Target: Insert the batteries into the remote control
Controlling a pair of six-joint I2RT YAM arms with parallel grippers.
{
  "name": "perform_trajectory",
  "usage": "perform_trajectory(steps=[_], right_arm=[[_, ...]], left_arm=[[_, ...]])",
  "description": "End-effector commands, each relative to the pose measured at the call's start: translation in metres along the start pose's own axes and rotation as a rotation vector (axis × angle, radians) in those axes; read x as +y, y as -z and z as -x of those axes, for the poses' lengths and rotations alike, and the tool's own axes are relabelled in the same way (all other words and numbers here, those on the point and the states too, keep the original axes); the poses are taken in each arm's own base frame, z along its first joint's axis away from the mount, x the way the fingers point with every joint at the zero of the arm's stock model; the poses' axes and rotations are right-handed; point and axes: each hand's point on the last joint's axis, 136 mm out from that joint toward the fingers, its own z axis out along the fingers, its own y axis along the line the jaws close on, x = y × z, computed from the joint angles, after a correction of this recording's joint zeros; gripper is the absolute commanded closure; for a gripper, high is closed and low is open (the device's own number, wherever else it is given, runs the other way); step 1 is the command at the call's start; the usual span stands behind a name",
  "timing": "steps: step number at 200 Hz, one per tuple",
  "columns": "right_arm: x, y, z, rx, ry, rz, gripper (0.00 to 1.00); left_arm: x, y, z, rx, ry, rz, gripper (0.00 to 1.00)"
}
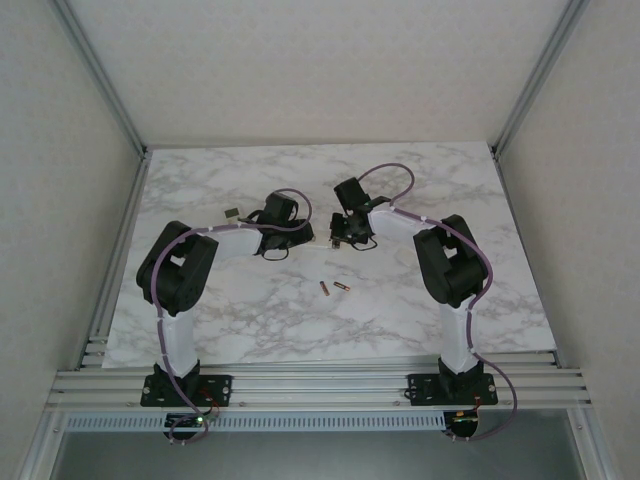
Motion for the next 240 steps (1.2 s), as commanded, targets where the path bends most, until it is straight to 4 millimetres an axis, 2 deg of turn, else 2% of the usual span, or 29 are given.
perform_trajectory(steps=[1,47,76,149,240], right_arm=[[-0.004,0.008,-0.009,0.033,-0.009,-0.017,0.83],[0.006,0.033,0.007,-0.01,0.015,0.008,0.73],[0.006,0.04,0.019,-0.038,0.009,0.01,0.73],[0.002,0.015,0.027,-0.016,-0.005,-0.014,0.8],[-0.009,0.0,0.006,0.039,-0.014,-0.024,0.9]], left_arm=[[-0.004,-0.004,-0.018,0.058,0.008,-0.021,0.52],[-0.003,-0.002,-0.019,0.055,0.006,-0.017,0.52],[-0.004,-0.002,-0.019,0.053,0.006,-0.022,0.53],[-0.003,-0.004,-0.02,0.057,0.003,-0.019,0.53],[-0.005,-0.004,-0.018,0.053,0.004,-0.025,0.53]])
